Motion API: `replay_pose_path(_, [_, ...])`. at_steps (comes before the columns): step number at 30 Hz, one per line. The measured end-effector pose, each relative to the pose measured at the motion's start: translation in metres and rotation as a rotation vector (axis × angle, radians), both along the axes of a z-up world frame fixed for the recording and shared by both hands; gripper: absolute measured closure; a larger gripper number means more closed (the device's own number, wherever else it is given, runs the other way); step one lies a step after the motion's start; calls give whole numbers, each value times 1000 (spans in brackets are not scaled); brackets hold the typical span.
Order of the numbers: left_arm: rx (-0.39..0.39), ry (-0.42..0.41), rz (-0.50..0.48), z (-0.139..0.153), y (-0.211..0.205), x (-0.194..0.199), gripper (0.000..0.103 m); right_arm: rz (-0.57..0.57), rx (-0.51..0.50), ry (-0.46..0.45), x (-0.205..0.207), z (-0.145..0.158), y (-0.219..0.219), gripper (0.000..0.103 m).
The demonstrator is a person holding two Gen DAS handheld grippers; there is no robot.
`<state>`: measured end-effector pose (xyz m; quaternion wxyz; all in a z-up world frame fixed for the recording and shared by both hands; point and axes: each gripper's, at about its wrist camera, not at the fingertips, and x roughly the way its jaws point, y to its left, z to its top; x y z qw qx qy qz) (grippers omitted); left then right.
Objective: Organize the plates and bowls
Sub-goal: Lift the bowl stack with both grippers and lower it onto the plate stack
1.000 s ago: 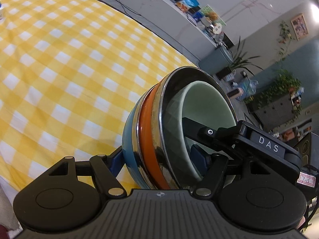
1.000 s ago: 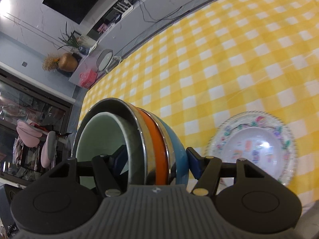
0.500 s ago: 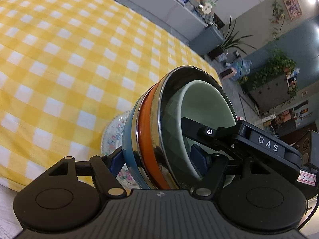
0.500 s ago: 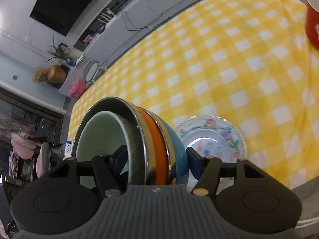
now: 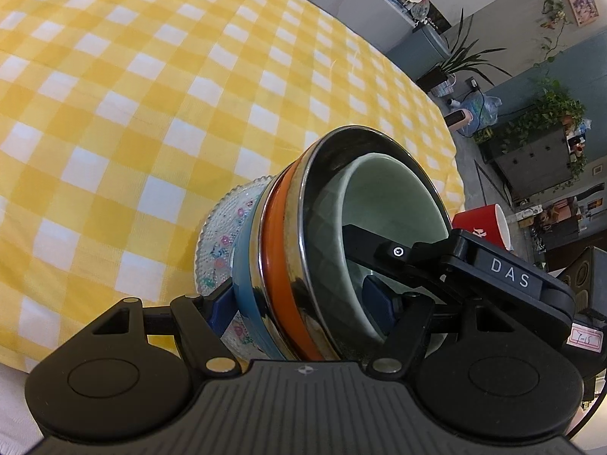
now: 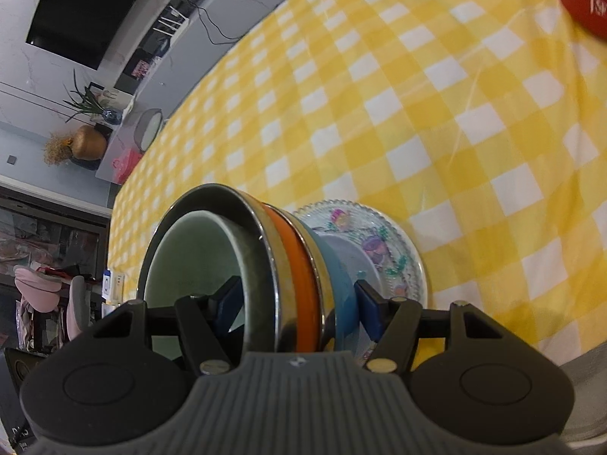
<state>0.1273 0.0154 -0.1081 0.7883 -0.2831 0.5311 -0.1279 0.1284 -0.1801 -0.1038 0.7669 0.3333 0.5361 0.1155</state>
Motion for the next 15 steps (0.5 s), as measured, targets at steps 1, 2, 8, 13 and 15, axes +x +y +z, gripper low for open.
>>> replay_pose_path(1, [-1,0,-3,-2,0,0,22,0,-4,2,1,-2,0,40])
replay_pose_path(2, [-5,2,-7,-4,0,0,22,1,-8,4,2,-3,0,40])
replay_pose_path(8, [5,-34,-17,-3,2,-2,22,-12,26,27,5,-10,-5,41])
replay_pose_path(13, [-1,-23,-18,-2,5,-2,25,-32,66,50,5,-14,-12,42])
replay_pose_path(15, [-10,-12,-6,-1,8,0,29,-48,94,70,5,-17,-17,43])
